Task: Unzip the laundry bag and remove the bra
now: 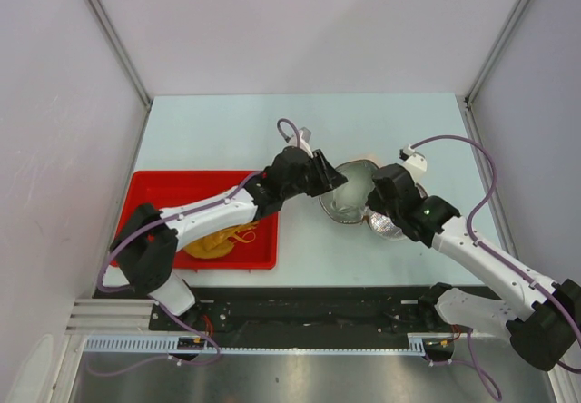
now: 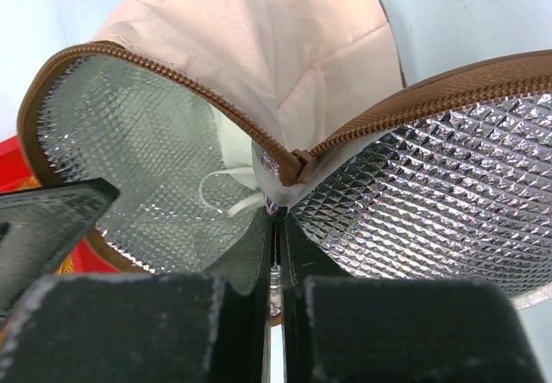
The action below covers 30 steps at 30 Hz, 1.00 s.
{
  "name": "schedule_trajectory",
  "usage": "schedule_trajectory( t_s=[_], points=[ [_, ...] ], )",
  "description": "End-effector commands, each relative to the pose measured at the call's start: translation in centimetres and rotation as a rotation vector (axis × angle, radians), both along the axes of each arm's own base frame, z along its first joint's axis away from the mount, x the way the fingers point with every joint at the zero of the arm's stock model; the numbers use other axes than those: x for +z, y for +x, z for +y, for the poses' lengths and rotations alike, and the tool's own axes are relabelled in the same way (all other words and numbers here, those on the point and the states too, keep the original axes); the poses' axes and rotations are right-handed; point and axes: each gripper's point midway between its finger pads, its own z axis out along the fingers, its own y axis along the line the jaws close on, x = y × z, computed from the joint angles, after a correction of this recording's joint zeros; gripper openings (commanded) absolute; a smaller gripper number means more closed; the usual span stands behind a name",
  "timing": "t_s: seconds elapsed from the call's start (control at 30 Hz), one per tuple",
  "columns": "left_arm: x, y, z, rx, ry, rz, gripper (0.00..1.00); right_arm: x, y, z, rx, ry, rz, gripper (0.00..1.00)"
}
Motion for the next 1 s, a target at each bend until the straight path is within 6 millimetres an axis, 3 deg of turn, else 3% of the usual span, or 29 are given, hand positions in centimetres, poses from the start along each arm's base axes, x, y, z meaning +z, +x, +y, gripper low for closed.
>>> schedule_trajectory(
  t_s=[0.0, 0.1, 0.17, 0.3, 0.43, 0.47, 0.5, 0.7, 0.8, 0.97],
  points=[
    [2.8, 0.4, -2.0, -0.001, -0.052, -0.056, 0.39, 2.8, 0.9, 0.9, -0.01, 0.069, -0.075, 0.0],
    [2.9, 0.2, -2.9, -0.015, -0.043, -0.055, 0.39, 3.1, 0.9, 0.8, -0.012, 0.079, -0.085, 0.0],
    [1.7, 0.3, -3.5, -0.017, -0.024, -0.027, 0.4, 3.3, 0.9, 0.9, -0.012, 0.085, -0.092, 0.0],
    [0.9, 1.6, -4.1, 0.033, 0.032, -0.028, 0.42, 3.6, 0.7, 1.0, -0.014, 0.083, -0.105, 0.0],
    [-0.5, 2.5, -4.4, 0.064, 0.146, -0.072, 0.58, 3.9, 0.5, 1.2, -0.012, 0.092, -0.112, 0.0],
    [-1.8, 2.5, -4.4, 0.066, 0.195, -0.062, 0.61, 4.0, 0.5, 1.2, -0.014, 0.095, -0.116, 0.0],
    [-1.5, 2.6, -4.8, 0.054, 0.213, -0.089, 0.63, 4.0, 0.5, 1.2, -0.013, 0.096, -0.117, 0.0],
    [-4.9, 2.9, -5.4, 0.011, 0.311, -0.102, 0.58, 4.6, 0.4, 1.4, -0.01, 0.105, -0.137, 0.0],
    [-6.4, 2.0, -6.1, -0.044, 0.3, -0.078, 0.54, 4.6, 0.4, 1.4, -0.01, 0.105, -0.138, 0.0],
    [-7.9, 1.7, -6.9, -0.073, 0.323, -0.058, 0.62, 4.4, 0.4, 2.0, 0.013, 0.118, -0.13, 0.0]
  ],
)
